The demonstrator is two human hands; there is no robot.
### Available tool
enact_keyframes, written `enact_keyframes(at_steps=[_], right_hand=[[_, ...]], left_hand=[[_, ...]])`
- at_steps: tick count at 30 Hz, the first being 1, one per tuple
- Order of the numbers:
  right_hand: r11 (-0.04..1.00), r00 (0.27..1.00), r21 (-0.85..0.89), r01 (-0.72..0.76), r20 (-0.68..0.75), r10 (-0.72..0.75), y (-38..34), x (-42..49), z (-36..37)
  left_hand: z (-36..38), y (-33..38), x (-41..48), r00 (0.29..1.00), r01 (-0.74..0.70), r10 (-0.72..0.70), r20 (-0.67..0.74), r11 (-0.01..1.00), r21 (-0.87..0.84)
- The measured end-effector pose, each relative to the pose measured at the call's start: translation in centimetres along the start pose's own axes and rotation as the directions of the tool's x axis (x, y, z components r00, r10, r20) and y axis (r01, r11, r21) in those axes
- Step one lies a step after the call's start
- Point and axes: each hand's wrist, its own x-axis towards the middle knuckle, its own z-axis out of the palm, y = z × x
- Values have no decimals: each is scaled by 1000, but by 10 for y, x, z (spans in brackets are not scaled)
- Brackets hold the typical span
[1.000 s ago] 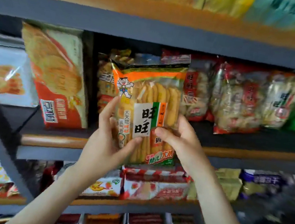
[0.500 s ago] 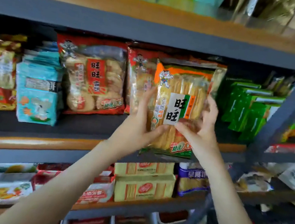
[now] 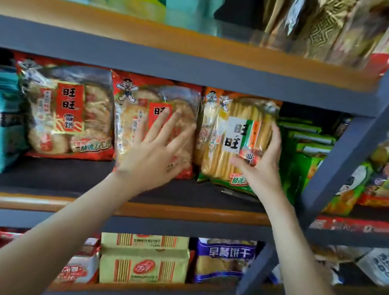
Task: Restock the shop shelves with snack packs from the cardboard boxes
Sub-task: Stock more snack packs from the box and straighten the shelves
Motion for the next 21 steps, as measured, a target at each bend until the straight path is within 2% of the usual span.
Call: enact_keyframes(at_steps=[3, 5, 8, 10, 12, 15, 21], right_hand=[[979, 994, -178, 101, 45, -95, 8, 7, 16], [928, 994, -358, 103, 67, -84, 16, 13, 24], [727, 958, -625, 286, 210, -197, 19, 14, 28], [635, 924, -672, 381, 309, -226, 18, 18, 29], [617, 917, -685, 387, 356, -180, 15, 25, 30], [603, 922, -705, 374, 353, -158, 14, 31, 34], [594, 916, -698, 400, 329, -231, 10, 14, 36]], left_hand=[[11, -23, -13, 996, -12, -2, 93, 989, 146], [14, -34, -16, 990, -62, 30, 140, 971, 229], [15, -43, -16, 986, -107, 72, 151, 966, 237], [15, -47, -14, 983, -112, 72, 167, 963, 245], [15, -49, -14, 982, -118, 79, 170, 964, 236], [16, -51, -11, 981, -132, 98, 165, 969, 211], [5, -50, -14, 977, -136, 109, 183, 981, 141]])
